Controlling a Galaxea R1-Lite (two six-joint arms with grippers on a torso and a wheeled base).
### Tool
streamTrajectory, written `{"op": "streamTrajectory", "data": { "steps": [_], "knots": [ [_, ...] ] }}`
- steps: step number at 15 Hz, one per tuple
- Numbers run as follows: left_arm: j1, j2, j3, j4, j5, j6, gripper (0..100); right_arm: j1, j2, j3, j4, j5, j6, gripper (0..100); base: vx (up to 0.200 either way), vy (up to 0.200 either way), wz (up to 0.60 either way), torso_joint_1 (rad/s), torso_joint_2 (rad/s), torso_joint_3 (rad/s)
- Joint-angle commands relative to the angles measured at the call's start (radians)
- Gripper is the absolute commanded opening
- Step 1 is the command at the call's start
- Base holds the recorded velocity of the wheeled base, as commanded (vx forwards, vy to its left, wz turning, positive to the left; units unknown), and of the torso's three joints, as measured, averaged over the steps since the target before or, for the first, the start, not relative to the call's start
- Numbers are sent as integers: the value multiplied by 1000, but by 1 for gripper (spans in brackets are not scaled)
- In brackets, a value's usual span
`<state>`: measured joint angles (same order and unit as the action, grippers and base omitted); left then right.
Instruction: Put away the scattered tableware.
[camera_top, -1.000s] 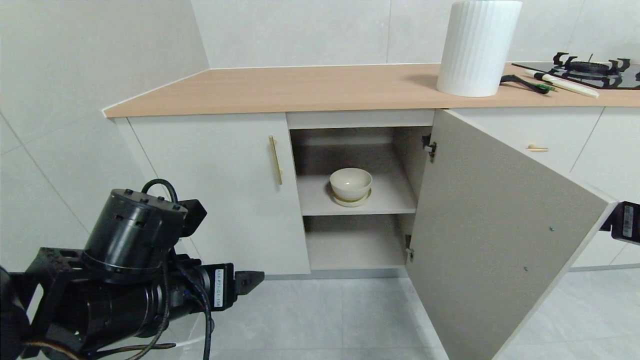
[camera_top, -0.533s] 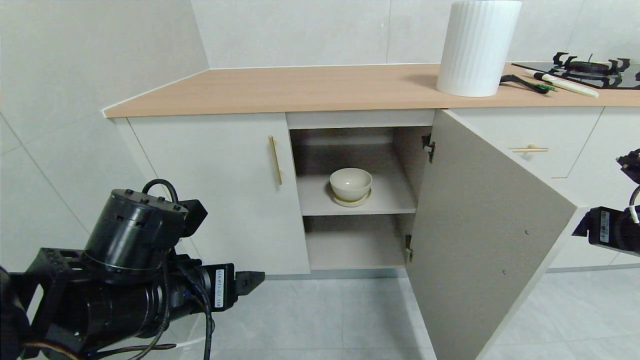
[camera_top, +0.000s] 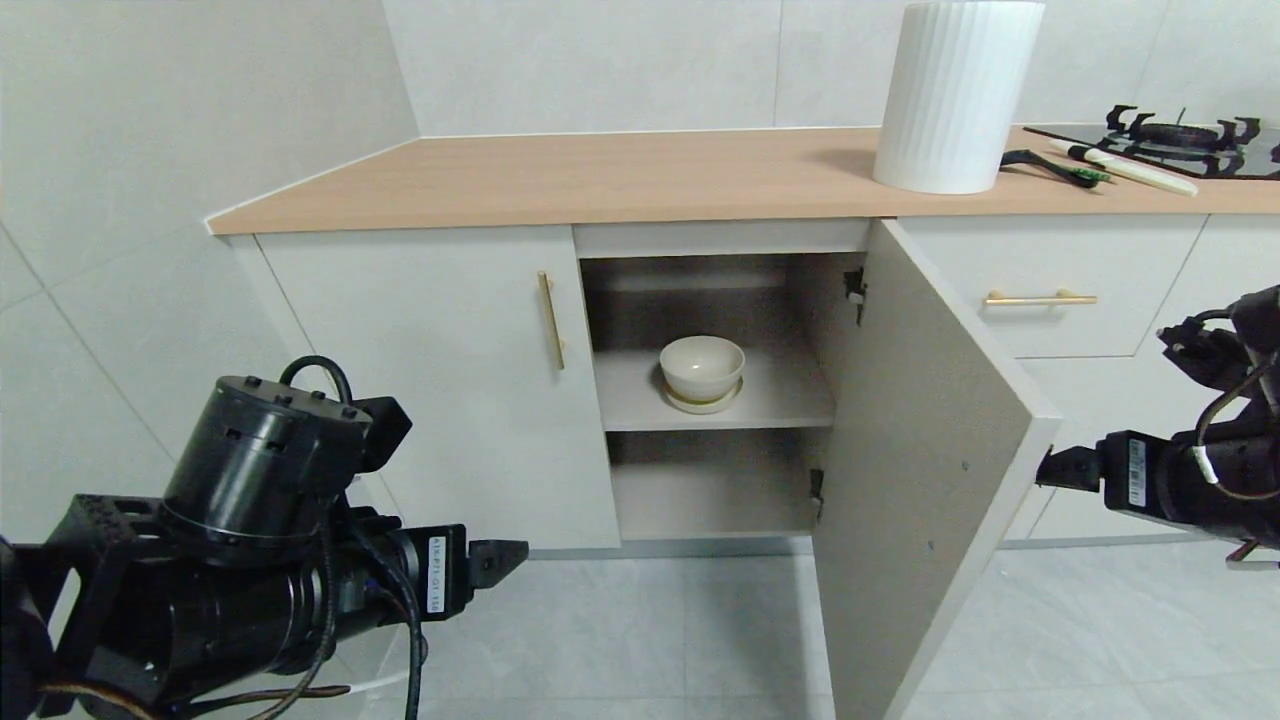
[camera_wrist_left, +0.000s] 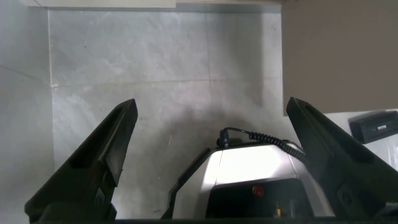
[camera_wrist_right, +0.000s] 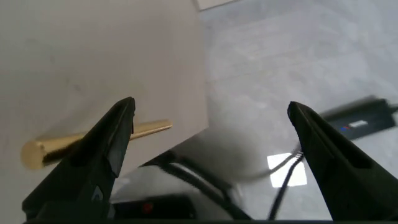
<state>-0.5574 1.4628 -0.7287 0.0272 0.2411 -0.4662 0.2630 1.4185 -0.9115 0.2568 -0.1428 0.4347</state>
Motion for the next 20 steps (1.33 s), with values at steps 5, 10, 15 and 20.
{"op": "streamTrajectory", "data": {
  "steps": [5,10,15,20],
  "knots": [
    [-1,2,-1,-1,-5,-2,100,194,86,65,-129,-1,81,100,0,0,0,0,0,0],
    [1,1,-1,-1,-3,-3,100,256,174,82,-255,-8,73,100,0,0,0,0,0,0],
    [1,-2,-3,0,-5,-5,100,295,260,59,-364,-9,38,100,0,0,0,0,0,0],
    [1,-7,-5,0,-3,-5,100,308,364,-101,-360,-1,-82,100,0,0,0,0,0,0]
  ]
}}
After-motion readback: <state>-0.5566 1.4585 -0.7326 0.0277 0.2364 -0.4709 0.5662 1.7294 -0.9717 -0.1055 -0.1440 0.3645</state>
